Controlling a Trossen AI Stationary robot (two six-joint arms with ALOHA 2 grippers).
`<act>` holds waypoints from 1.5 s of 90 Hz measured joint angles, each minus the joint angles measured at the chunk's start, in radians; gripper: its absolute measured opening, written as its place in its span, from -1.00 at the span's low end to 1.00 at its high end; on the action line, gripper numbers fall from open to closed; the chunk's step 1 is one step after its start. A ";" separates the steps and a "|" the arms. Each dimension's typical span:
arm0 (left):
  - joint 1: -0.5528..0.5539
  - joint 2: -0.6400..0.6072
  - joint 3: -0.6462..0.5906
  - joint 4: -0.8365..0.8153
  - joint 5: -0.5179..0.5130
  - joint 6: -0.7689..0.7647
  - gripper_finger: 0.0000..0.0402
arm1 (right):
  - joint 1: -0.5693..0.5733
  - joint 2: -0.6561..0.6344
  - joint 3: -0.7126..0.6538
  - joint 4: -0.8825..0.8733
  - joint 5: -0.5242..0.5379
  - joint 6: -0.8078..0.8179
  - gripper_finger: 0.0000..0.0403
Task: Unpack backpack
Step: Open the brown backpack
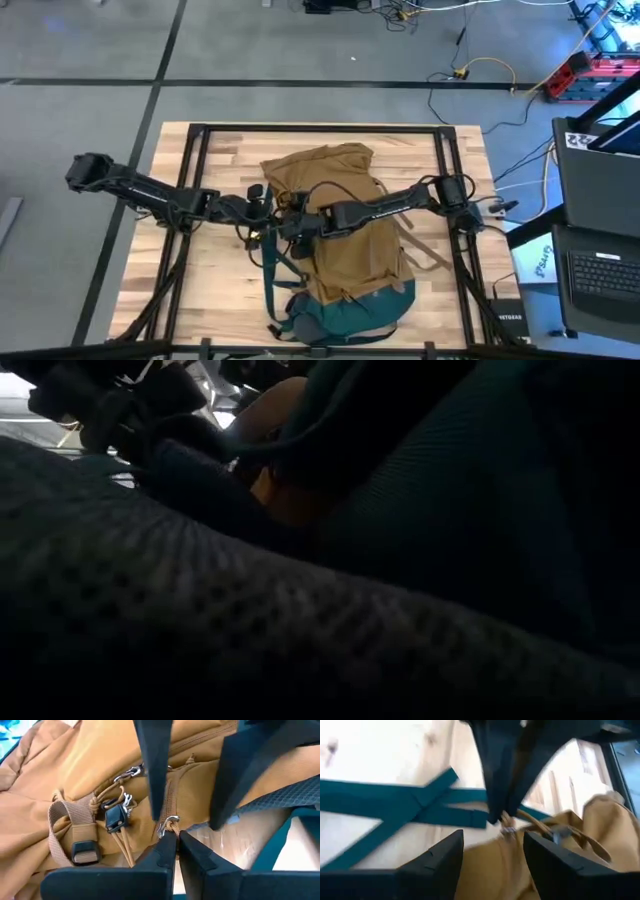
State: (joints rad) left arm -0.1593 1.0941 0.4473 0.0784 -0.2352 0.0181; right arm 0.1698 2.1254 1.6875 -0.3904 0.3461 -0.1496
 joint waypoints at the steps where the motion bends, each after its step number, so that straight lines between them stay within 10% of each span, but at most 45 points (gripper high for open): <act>1: 0.000 -0.001 0.000 0.000 0.000 0.001 -1.00 | 0.000 0.000 0.000 0.004 -0.002 -0.001 -0.04; 47: -0.041 -0.011 0.052 -0.052 0.014 0.019 -1.00 | -0.025 0.014 0.001 0.055 -0.026 -0.015 -0.08; 78: -0.043 -0.012 0.054 -0.084 0.019 -0.003 -1.00 | -0.032 0.039 0.000 0.084 -0.050 -0.040 -0.84; 135: -0.044 -0.012 0.056 -0.274 -0.049 -0.030 -0.70 | -0.032 0.039 0.000 0.057 -0.052 -0.064 -0.90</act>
State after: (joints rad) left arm -0.2031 1.0821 0.5030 -0.1961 -0.2847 -0.0120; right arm 0.1375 2.1647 1.6875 -0.3337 0.2943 -0.2138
